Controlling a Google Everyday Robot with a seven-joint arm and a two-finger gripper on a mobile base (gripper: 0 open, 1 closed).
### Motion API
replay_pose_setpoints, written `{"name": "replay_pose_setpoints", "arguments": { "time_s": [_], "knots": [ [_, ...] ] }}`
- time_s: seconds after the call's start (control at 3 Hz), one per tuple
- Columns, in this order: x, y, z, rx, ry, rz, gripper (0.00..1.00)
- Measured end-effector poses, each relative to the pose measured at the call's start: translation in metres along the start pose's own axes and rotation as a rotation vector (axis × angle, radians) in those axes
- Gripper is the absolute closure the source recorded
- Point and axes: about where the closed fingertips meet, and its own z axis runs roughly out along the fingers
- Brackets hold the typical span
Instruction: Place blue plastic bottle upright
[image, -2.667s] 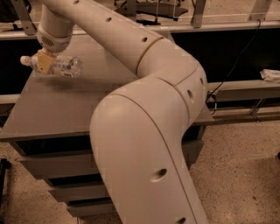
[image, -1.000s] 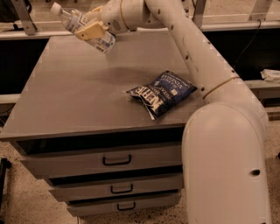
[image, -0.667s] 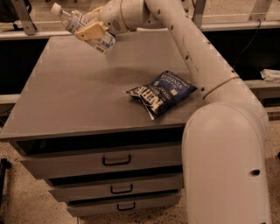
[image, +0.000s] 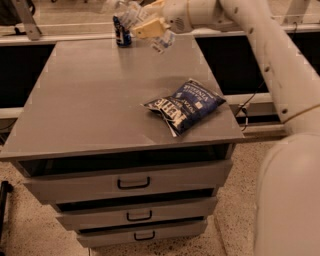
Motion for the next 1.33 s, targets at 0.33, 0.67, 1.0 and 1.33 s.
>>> {"name": "replay_pose_setpoints", "arguments": {
  "time_s": [0.33,0.67,1.0,1.33],
  "knots": [
    [0.022,-0.015,-0.038,0.053,-0.054,0.023,1.00],
    [0.041,-0.027,-0.060,0.078,-0.173,0.055,1.00],
    [0.056,-0.039,-0.069,0.078,-0.287,0.066,1.00],
    [0.068,-0.045,-0.077,0.077,-0.366,0.080,1.00]
  ]
}}
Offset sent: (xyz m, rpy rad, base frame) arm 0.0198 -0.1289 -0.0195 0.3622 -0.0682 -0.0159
